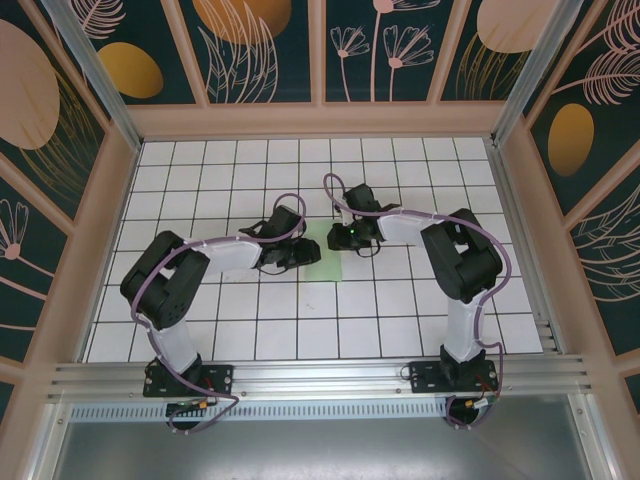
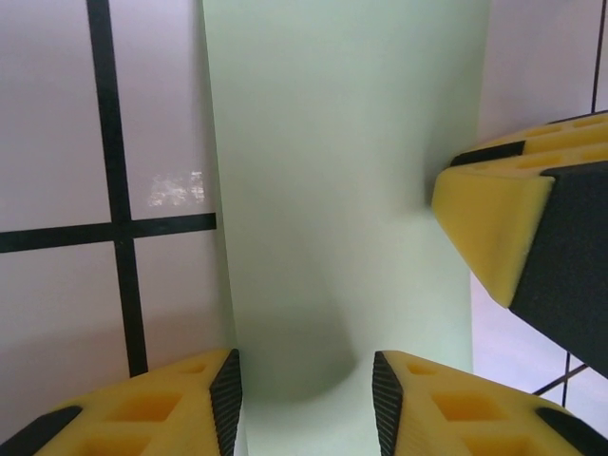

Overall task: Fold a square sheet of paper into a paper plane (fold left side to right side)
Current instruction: Third fold the triangle at the center of the table.

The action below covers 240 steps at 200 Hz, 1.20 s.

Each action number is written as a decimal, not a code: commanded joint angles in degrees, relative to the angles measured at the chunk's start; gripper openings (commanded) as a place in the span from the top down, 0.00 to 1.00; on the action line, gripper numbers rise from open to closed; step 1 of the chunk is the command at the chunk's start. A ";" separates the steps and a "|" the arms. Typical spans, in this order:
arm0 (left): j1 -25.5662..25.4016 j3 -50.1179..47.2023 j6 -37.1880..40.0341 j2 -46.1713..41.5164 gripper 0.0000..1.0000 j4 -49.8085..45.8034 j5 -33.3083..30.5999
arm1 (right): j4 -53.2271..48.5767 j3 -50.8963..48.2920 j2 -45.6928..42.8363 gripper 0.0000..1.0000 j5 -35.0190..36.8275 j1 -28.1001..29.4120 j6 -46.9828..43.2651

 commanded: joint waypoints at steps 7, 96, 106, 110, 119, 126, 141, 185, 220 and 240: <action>-0.41 -1.09 -1.78 -3.51 0.58 1.16 1.66 | -1.33 -2.01 1.89 0.76 1.57 -0.25 0.34; -0.41 -2.61 -2.41 -6.09 0.62 1.72 0.99 | -1.26 -1.91 1.90 0.75 1.61 -0.23 0.47; -0.43 -2.77 -2.49 -6.08 0.66 1.86 0.91 | -1.15 -1.93 1.87 0.75 1.53 -0.21 0.47; -0.41 -2.78 -2.47 -6.04 0.67 1.89 0.94 | -1.07 -1.92 1.79 0.75 1.53 -0.21 0.47; -0.41 -2.72 -2.46 -5.89 0.70 2.12 1.12 | -0.98 -1.92 1.70 0.75 1.37 -0.25 0.50; -0.41 -2.78 -2.53 -5.82 0.73 2.29 1.33 | -0.82 -1.86 1.61 0.75 1.20 -0.21 0.47; -0.43 -2.85 -2.63 -5.62 0.80 2.83 1.66 | -0.63 -1.84 1.38 0.75 0.86 -0.26 0.47; -0.40 -3.57 -3.64 -6.03 0.94 4.06 1.96 | 1.32 -2.43 -1.51 0.71 1.04 -0.26 0.74; -0.52 -4.83 -5.78 -7.14 0.94 5.09 0.81 | 3.88 -5.50 -8.91 0.54 5.52 -0.26 0.66; -0.57 -5.30 -7.06 -7.94 0.94 5.11 0.22 | 5.71 -10.25 -15.55 0.41 7.88 -0.23 0.49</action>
